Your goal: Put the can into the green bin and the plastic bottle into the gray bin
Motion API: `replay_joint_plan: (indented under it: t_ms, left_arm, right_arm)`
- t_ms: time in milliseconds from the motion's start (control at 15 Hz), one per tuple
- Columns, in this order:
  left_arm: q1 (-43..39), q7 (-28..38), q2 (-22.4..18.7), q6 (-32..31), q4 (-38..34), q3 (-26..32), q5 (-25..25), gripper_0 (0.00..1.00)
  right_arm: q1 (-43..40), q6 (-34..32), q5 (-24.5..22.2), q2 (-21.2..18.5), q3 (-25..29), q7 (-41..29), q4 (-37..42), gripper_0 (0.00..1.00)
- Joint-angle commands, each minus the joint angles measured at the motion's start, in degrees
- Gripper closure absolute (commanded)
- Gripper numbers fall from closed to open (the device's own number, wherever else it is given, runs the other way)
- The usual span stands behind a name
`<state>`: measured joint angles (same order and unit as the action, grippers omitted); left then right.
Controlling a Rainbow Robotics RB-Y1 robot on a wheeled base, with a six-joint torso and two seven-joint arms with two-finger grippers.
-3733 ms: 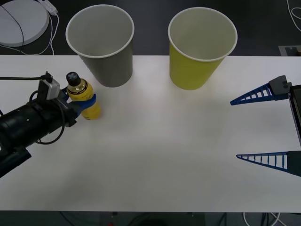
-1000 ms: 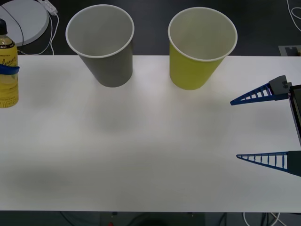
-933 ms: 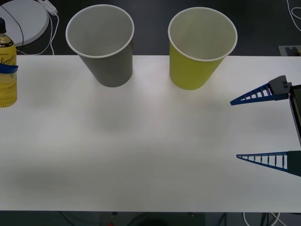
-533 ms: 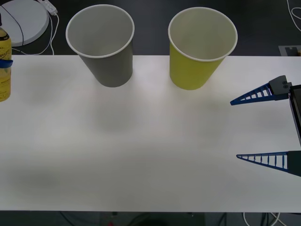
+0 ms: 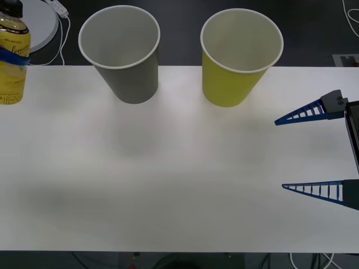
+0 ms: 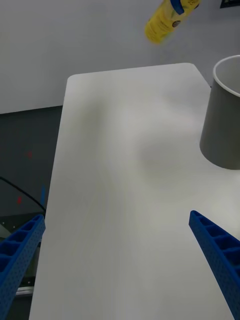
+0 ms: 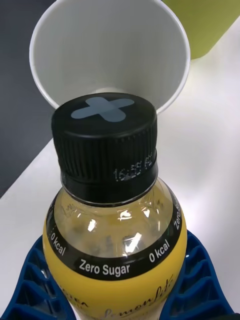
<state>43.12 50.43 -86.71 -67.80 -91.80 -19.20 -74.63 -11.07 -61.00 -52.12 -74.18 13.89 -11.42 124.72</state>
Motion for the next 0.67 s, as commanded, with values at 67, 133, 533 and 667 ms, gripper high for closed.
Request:
replay_joint_plan:
  t_ms: [67, 133, 533, 667]
  left_arm:
    - [11.72, -0.42, 1.63, -2.77, 4.44, -9.89, -0.78, 1.0]
    - [15.15, -0.59, 2.25, -3.83, 6.37, -12.27, -0.95, 1.0]
    - [30.36, -3.14, 8.75, -8.75, 16.31, -22.99, -2.53, 1.0]
    - [34.05, -3.4, 10.6, -8.75, 18.42, -26.15, -3.06, 1.0]
  right_arm:
    - [0.0, 0.0, 0.0, 0.0, 0.0, 0.0, 0.0, 0.0]
    - [0.0, 0.0, 0.0, 0.0, 0.0, 0.0, 0.0, 0.0]
    - [0.0, 0.0, 0.0, 0.0, 0.0, 0.0, 0.0, 0.0]
    - [0.0, 0.0, 0.0, 0.0, 0.0, 0.0, 0.0, 0.0]
